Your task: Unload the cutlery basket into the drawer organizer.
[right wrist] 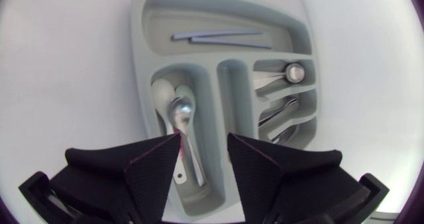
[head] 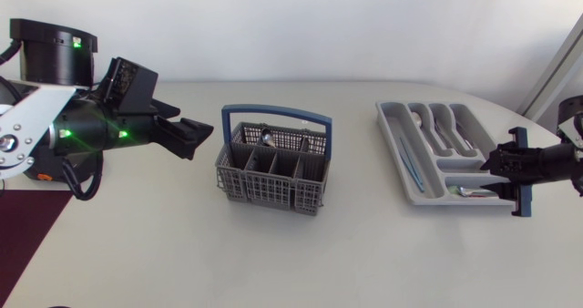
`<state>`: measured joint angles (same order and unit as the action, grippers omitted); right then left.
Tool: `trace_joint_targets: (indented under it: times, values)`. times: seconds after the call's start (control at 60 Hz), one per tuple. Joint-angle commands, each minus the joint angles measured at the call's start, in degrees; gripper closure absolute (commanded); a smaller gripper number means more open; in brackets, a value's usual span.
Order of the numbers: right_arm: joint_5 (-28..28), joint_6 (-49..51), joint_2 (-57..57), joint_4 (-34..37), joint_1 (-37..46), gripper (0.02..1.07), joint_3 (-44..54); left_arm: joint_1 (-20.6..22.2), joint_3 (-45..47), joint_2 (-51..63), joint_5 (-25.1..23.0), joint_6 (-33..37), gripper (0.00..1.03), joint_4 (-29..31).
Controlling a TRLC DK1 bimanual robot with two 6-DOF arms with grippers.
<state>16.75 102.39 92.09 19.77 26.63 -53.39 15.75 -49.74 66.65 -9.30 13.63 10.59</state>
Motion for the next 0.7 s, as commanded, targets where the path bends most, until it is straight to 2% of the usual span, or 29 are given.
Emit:
trace_joint_targets:
  times: [0.0,0.083,0.2,0.35,0.467,0.517,0.583,0.683]
  values:
    - [1.2,-6.0,-4.8,1.7,-3.3,0.46,0.8,-0.5,2.3,-0.4,0.1,1.4,0.08,0.2]
    - [1.6,-12.7,-7.5,3.5,-7.6,0.46,0.2,-0.8,2.7,0.7,0.1,1.4,0.08,0.1]
    - [1.6,-22.6,-9.1,3.5,-14.4,0.46,0.0,-0.8,3.7,2.8,0.0,1.5,0.13,0.1]
    - [1.5,-37.8,-6.2,1.9,-24.3,0.48,-2.4,-0.7,5.0,4.6,0.0,1.2,0.34,-0.2]
    - [1.4,-45.9,-1.7,-1.8,-29.5,0.63,-4.7,-0.4,5.7,5.0,0.0,1.0,0.53,-0.6]
    - [1.4,-49.0,0.3,-3.3,-31.3,0.69,-5.9,-0.3,6.0,5.2,-0.1,1.1,0.65,-0.7]
    - [1.4,-53.1,3.3,-4.7,-33.5,0.81,-8.4,-0.3,6.2,5.9,-0.1,1.4,0.78,-0.7]
    - [1.7,-56.3,7.6,-4.8,-35.3,0.93,-12.1,-0.4,6.8,7.6,-0.4,1.8,0.89,-0.7]
